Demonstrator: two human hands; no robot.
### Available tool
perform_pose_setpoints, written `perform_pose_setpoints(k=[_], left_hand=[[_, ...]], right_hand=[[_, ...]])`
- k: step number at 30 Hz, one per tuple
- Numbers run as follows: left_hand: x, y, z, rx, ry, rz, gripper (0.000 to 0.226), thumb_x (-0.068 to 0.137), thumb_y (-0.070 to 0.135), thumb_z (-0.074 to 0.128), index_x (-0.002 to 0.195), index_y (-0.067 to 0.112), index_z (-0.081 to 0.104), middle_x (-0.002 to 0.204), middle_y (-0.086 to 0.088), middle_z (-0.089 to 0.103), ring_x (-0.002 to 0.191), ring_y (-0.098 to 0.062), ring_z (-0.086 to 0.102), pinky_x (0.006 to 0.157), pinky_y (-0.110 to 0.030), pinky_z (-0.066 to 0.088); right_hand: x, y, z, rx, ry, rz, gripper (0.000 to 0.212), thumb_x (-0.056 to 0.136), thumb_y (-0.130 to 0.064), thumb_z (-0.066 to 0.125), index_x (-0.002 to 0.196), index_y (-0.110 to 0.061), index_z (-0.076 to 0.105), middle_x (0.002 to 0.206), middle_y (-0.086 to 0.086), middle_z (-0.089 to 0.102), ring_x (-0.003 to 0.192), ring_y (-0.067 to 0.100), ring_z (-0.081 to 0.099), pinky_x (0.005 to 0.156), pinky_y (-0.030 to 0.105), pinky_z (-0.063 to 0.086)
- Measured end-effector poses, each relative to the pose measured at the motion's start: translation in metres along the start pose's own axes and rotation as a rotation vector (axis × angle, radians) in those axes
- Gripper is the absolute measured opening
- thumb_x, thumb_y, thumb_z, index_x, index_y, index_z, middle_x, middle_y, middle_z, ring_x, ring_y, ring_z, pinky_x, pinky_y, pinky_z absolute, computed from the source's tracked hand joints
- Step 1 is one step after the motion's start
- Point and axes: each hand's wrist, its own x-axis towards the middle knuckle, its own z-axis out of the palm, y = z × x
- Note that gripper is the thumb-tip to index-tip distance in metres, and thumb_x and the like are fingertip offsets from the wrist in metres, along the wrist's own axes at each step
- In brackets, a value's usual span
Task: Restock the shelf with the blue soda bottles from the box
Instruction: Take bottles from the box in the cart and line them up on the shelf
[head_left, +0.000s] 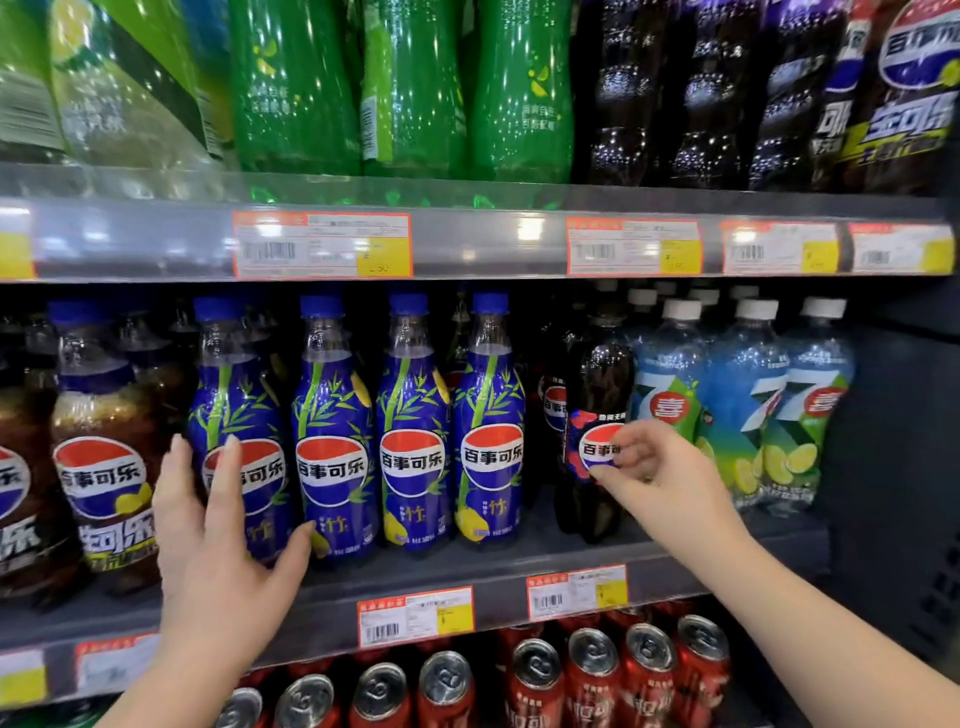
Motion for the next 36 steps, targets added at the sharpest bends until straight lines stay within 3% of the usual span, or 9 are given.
perform_pose_setpoints(k=[1, 4, 6, 12, 20, 24, 29, 33, 36], left_hand=[[0.001, 0.005, 0.002, 0.007, 0.016, 0.047, 0.084, 0.063, 0.048, 0.049, 0.136, 0.012, 0.029, 0.148, -0.022, 0.014, 0.136, -0.040, 0.013, 0.105, -0.056, 0.022], [0.000, 0.015, 0.009, 0.042, 0.066, 0.150, 0.077, 0.065, 0.044, 0.051, 0.130, 0.007, 0.036, 0.144, -0.023, 0.017, 0.133, -0.046, 0.018, 0.104, -0.059, 0.022], [-0.002, 0.019, 0.014, 0.055, 0.069, 0.167, 0.076, 0.065, 0.044, 0.051, 0.130, 0.007, 0.036, 0.143, -0.023, 0.019, 0.132, -0.046, 0.020, 0.102, -0.062, 0.024], [-0.006, 0.026, 0.015, 0.084, 0.043, 0.154, 0.077, 0.064, 0.045, 0.050, 0.130, 0.008, 0.036, 0.143, -0.023, 0.020, 0.132, -0.047, 0.021, 0.099, -0.067, 0.026], [-0.012, 0.031, 0.017, 0.096, -0.020, 0.097, 0.080, 0.063, 0.047, 0.048, 0.133, 0.012, 0.033, 0.143, -0.028, 0.024, 0.133, -0.045, 0.020, 0.101, -0.065, 0.024], [-0.014, 0.024, 0.016, 0.162, -0.072, 0.072, 0.078, 0.062, 0.049, 0.048, 0.131, 0.013, 0.039, 0.141, -0.031, 0.029, 0.132, -0.046, 0.018, 0.099, -0.067, 0.027], [-0.020, 0.021, 0.012, 0.291, -0.176, 0.061, 0.078, 0.061, 0.050, 0.046, 0.130, 0.013, 0.042, 0.141, -0.029, 0.029, 0.132, -0.049, 0.020, 0.093, -0.069, 0.032], [-0.023, 0.025, 0.009, 0.415, -0.271, 0.016, 0.082, 0.059, 0.046, 0.056, 0.133, 0.017, 0.038, 0.143, -0.023, 0.028, 0.133, -0.044, 0.016, 0.088, -0.071, 0.037], [-0.024, 0.029, 0.006, 0.481, -0.336, -0.031, 0.088, 0.058, 0.043, 0.063, 0.138, 0.020, 0.034, 0.146, -0.022, 0.031, 0.136, -0.044, 0.017, 0.092, -0.071, 0.035]], right_hand=[[-0.001, 0.002, -0.003, -0.062, 0.036, 0.016, 0.026, 0.074, -0.027, 0.074, 0.089, -0.028, 0.052, 0.084, -0.007, 0.059, 0.071, 0.006, 0.057, 0.066, 0.025, 0.045], [-0.003, 0.008, 0.000, -0.240, 0.020, 0.071, 0.063, 0.072, -0.043, 0.073, 0.125, -0.023, 0.043, 0.109, -0.006, 0.059, 0.095, 0.019, 0.061, 0.075, 0.033, 0.045], [-0.002, 0.012, 0.007, -0.239, -0.040, 0.084, 0.074, 0.072, -0.044, 0.072, 0.133, -0.022, 0.037, 0.120, -0.002, 0.060, 0.109, 0.024, 0.058, 0.081, 0.033, 0.045], [0.006, 0.018, 0.020, -0.170, -0.080, 0.134, 0.063, 0.075, -0.041, 0.071, 0.127, -0.023, 0.040, 0.118, 0.005, 0.059, 0.111, 0.026, 0.055, 0.080, 0.030, 0.040], [0.011, 0.024, 0.016, -0.046, -0.173, 0.138, 0.062, 0.077, -0.034, 0.071, 0.131, -0.027, 0.040, 0.114, -0.006, 0.058, 0.111, 0.018, 0.055, 0.080, 0.026, 0.038], [0.014, 0.028, 0.016, 0.001, -0.218, 0.145, 0.067, 0.075, -0.034, 0.073, 0.133, -0.031, 0.039, 0.116, -0.006, 0.058, 0.111, 0.019, 0.058, 0.093, 0.037, 0.047], [0.021, 0.039, 0.019, 0.032, -0.244, 0.134, 0.085, 0.049, -0.058, 0.070, 0.127, -0.039, 0.040, 0.115, -0.005, 0.063, 0.107, 0.020, 0.062, 0.094, 0.044, 0.050], [0.024, 0.038, 0.019, -0.002, -0.251, 0.118, 0.075, 0.066, -0.040, 0.078, 0.129, -0.026, 0.042, 0.115, -0.002, 0.063, 0.105, 0.021, 0.061, 0.090, 0.040, 0.050], [0.026, 0.040, 0.020, -0.020, -0.234, 0.106, 0.073, 0.065, -0.039, 0.079, 0.127, -0.025, 0.043, 0.115, 0.004, 0.063, 0.104, 0.025, 0.060, 0.087, 0.039, 0.050]])
